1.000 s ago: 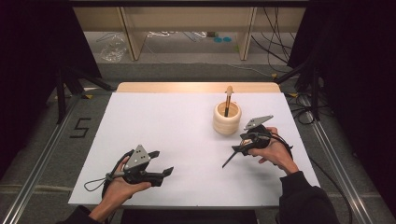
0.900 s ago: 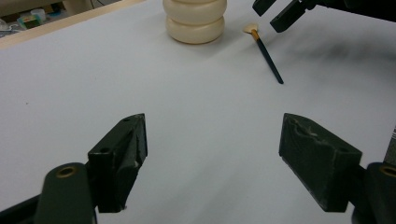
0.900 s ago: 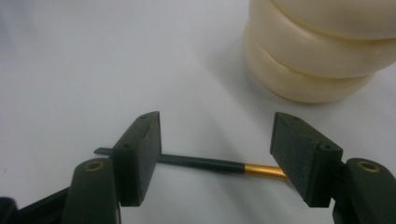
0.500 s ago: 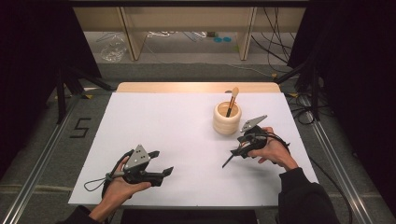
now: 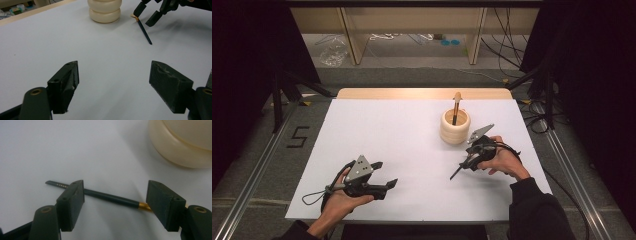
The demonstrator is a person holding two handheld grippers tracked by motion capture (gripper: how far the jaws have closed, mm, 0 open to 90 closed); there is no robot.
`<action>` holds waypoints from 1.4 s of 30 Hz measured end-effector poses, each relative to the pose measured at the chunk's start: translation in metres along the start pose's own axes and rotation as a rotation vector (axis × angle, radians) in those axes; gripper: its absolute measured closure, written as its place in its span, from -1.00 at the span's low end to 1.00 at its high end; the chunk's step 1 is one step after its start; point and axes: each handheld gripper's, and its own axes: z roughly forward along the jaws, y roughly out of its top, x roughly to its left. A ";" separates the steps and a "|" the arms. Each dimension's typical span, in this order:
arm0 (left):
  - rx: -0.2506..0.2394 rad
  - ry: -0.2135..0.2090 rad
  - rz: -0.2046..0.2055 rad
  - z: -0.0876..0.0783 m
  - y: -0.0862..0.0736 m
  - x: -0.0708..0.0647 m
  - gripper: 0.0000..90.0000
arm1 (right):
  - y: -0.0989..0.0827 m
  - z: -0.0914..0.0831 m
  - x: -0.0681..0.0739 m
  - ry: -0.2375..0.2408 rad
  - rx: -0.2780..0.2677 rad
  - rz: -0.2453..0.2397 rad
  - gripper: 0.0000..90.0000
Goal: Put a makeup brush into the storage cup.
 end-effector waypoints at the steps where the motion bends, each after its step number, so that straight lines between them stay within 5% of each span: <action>1: 0.000 0.000 0.001 0.000 0.000 0.000 -0.46 | 0.000 0.001 0.001 0.000 -0.002 0.001 -0.29; 19: -0.001 0.001 0.002 0.000 0.000 0.000 -0.46 | -0.002 0.006 -0.001 0.026 0.058 -0.019 -0.22; 22: -0.003 0.003 -0.026 0.000 0.000 -0.001 -0.46 | -0.002 0.006 0.000 0.028 0.068 -0.022 -0.16; 42: -0.006 -0.005 -0.013 0.000 0.000 0.000 -0.46 | -0.002 -0.001 0.005 0.016 0.190 -0.072 0.24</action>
